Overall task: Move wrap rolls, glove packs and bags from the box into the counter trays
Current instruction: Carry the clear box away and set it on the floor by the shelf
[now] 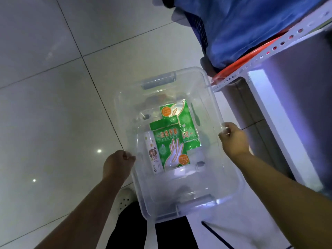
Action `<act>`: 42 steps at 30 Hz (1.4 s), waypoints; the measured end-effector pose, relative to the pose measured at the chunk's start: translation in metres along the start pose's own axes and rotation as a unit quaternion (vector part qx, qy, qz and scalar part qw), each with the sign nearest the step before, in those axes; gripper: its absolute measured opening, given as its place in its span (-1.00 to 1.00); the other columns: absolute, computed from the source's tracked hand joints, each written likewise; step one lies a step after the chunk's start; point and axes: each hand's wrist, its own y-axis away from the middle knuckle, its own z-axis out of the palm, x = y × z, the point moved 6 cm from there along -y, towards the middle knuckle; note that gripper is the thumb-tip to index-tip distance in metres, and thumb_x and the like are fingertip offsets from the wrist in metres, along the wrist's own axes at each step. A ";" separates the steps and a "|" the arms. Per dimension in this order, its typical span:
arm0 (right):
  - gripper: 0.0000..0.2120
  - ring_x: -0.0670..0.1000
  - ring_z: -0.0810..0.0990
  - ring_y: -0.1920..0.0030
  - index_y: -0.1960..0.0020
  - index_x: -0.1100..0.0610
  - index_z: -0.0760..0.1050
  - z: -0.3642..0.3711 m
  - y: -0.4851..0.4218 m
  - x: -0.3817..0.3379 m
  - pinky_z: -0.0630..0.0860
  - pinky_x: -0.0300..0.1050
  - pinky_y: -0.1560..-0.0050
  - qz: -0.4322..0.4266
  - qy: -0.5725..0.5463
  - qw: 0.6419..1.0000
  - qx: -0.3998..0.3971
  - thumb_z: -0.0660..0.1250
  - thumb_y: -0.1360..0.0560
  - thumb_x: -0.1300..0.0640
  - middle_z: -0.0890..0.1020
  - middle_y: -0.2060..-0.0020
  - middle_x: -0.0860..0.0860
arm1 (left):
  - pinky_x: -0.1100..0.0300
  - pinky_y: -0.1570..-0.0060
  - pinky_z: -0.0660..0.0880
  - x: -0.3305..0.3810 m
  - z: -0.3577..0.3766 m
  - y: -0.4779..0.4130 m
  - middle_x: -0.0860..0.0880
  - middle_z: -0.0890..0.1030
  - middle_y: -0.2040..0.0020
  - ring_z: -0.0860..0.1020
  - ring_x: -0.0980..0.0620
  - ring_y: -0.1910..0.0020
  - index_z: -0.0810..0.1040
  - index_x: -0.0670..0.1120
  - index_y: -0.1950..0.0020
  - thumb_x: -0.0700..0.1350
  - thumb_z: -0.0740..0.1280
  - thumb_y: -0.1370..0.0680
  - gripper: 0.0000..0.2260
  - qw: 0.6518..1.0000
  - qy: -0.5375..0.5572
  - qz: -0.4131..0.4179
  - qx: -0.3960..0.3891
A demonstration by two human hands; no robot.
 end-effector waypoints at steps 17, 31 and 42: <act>-0.70 0.19 0.58 0.03 -0.27 0.13 0.46 0.049 -0.102 0.059 0.52 0.02 -0.08 -0.012 0.011 0.999 0.040 0.21 -0.55 0.24 0.63 -0.01 0.17 | -0.05 0.06 0.55 0.000 0.110 -0.050 -0.14 0.64 0.19 0.61 -0.14 0.18 0.56 -0.20 0.06 -0.11 0.34 -0.48 -0.85 0.999 0.042 -0.033 0.002; -0.77 0.07 0.59 0.02 -0.16 0.11 0.54 -0.049 -0.008 0.078 0.48 -0.16 -0.04 0.000 -0.050 0.993 0.103 0.25 -0.53 0.25 0.59 -0.12 0.09 | 0.14 0.02 0.45 0.114 0.059 0.015 -0.08 0.56 -0.18 0.58 -0.07 0.00 0.49 -0.07 -0.22 -0.21 0.36 -0.44 -0.65 0.977 -0.059 0.190 0.073; -0.79 0.12 0.48 -0.04 -0.03 0.22 0.57 -0.237 0.158 0.142 0.40 -0.09 -0.08 0.043 -0.063 0.909 0.409 0.24 -0.45 0.34 0.58 0.02 0.16 | 0.08 0.01 0.46 0.278 0.054 0.143 -0.05 0.61 -0.14 0.58 -0.11 -0.05 0.52 -0.02 -0.17 -0.16 0.33 -0.45 -0.71 0.898 -0.146 0.415 -0.021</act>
